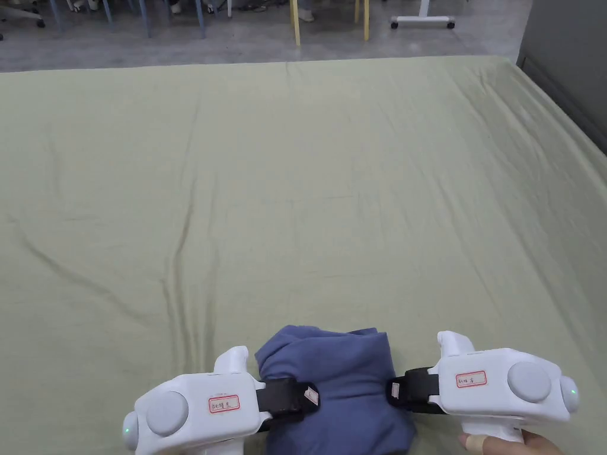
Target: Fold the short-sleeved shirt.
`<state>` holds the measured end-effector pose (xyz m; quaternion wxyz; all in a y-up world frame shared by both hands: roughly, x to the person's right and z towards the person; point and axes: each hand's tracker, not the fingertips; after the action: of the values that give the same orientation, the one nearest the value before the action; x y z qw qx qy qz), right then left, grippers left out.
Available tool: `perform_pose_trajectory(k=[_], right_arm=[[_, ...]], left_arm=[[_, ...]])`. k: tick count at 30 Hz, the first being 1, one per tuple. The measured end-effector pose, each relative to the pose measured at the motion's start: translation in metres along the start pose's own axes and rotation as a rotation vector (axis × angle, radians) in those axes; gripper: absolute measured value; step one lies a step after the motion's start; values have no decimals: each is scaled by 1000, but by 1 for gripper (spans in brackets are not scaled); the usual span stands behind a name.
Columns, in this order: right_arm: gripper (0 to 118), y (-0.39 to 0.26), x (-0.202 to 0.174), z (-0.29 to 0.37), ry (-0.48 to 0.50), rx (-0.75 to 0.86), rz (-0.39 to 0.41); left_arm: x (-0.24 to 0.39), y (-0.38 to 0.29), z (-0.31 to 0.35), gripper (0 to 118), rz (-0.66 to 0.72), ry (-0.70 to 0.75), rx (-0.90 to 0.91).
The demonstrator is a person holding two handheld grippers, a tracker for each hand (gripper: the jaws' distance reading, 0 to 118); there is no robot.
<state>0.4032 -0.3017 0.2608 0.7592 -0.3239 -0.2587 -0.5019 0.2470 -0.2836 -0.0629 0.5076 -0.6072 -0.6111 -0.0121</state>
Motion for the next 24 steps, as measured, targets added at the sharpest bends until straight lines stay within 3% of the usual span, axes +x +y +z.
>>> perform_pose_trajectory(k=[3,8,10,12,17,21,24], right_arm=[[2,-5,-14,4,-32,14,58],[3,-19,-96,24,-383,220,309],[3,-20,-136,32,-416,319,345],[5,-20,-180,35,-399,390,352],[7,-32,-303,17,-483,501,434],[14,-54,-382,3,-314,512,530],[16,-75,-433,-3,-294,520,553]], left_arm=[[8,-1,13,36,-50,12,-30],[-7,26,68,36,-100,63,-32],[-20,39,97,36,-131,140,-20],[-41,52,128,36,-139,214,-6],[-100,76,203,36,-151,367,9],[-147,84,255,36,-133,416,14],[-180,89,288,36,-85,515,8]])
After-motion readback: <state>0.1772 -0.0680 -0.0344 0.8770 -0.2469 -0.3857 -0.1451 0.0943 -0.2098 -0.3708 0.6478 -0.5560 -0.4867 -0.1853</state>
